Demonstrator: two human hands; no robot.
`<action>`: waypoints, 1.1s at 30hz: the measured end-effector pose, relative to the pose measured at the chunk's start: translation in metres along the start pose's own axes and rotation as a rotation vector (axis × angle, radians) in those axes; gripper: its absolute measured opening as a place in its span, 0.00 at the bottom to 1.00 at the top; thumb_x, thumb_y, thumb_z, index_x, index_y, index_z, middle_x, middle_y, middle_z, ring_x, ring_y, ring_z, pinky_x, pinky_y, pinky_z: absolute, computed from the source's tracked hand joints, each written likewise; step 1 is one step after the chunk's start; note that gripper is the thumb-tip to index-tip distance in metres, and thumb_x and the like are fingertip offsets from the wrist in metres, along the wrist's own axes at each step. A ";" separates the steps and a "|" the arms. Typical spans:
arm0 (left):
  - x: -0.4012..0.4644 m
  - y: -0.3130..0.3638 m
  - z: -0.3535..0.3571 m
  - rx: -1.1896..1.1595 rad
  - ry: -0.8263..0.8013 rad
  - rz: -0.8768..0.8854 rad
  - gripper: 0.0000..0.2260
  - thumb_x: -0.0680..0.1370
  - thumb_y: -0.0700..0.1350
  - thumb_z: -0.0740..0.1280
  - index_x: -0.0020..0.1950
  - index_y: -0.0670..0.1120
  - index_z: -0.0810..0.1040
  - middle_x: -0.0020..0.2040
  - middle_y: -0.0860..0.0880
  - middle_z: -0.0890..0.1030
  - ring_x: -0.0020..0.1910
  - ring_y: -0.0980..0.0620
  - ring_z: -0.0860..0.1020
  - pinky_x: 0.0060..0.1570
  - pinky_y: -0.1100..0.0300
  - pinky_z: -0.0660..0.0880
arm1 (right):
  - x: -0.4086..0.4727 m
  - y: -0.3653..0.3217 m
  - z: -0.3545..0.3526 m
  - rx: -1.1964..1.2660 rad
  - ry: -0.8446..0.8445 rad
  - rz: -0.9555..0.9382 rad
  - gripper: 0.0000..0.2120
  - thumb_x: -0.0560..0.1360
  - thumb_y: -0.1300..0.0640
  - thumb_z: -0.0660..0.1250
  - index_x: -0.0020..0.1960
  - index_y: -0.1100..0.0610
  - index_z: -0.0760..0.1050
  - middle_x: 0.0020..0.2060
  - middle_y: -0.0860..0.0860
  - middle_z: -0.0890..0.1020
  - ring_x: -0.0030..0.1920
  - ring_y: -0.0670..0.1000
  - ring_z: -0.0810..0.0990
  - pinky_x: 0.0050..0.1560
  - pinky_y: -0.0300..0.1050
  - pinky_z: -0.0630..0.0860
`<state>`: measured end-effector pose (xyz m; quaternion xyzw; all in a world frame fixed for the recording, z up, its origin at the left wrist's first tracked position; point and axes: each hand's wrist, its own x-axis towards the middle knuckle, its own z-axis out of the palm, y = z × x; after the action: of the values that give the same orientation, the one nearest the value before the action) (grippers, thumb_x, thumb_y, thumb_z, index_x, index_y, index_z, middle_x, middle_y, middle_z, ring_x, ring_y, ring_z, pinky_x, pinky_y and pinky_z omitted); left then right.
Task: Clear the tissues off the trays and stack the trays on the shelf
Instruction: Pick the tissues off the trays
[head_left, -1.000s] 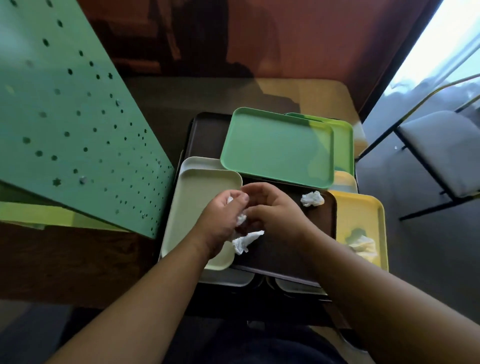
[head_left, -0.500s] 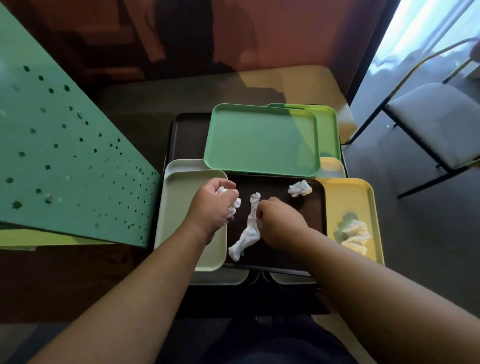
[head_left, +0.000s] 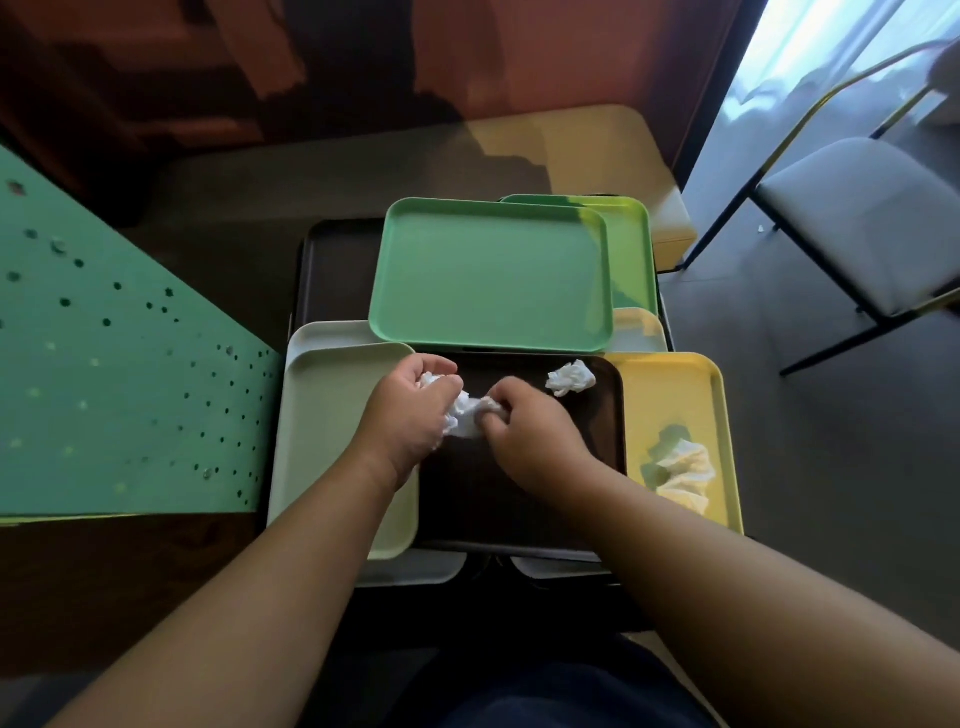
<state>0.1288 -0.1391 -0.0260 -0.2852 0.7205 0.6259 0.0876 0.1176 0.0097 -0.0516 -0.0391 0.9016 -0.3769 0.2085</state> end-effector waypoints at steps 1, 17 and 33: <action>0.000 0.001 0.005 0.013 -0.032 -0.006 0.05 0.75 0.46 0.70 0.50 0.50 0.81 0.41 0.48 0.82 0.31 0.54 0.76 0.28 0.63 0.72 | 0.001 -0.003 -0.009 0.132 0.016 0.027 0.04 0.79 0.53 0.67 0.52 0.51 0.77 0.41 0.47 0.81 0.42 0.49 0.79 0.43 0.47 0.75; 0.018 0.013 0.058 -0.130 -0.143 -0.070 0.06 0.75 0.37 0.72 0.45 0.46 0.79 0.38 0.45 0.80 0.32 0.50 0.78 0.34 0.57 0.76 | 0.027 0.051 -0.061 -0.324 0.012 0.016 0.09 0.79 0.50 0.69 0.58 0.51 0.79 0.53 0.51 0.77 0.52 0.55 0.79 0.45 0.46 0.74; -0.021 0.028 0.094 0.049 -0.436 -0.059 0.04 0.74 0.37 0.73 0.44 0.44 0.80 0.36 0.45 0.80 0.23 0.55 0.75 0.21 0.64 0.70 | -0.061 0.081 -0.093 0.149 0.432 0.299 0.11 0.79 0.58 0.64 0.60 0.51 0.80 0.55 0.50 0.79 0.48 0.49 0.79 0.50 0.48 0.78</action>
<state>0.1097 -0.0423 -0.0114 -0.1617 0.6908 0.6524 0.2665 0.1422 0.1426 -0.0285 0.1914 0.8907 -0.4069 0.0672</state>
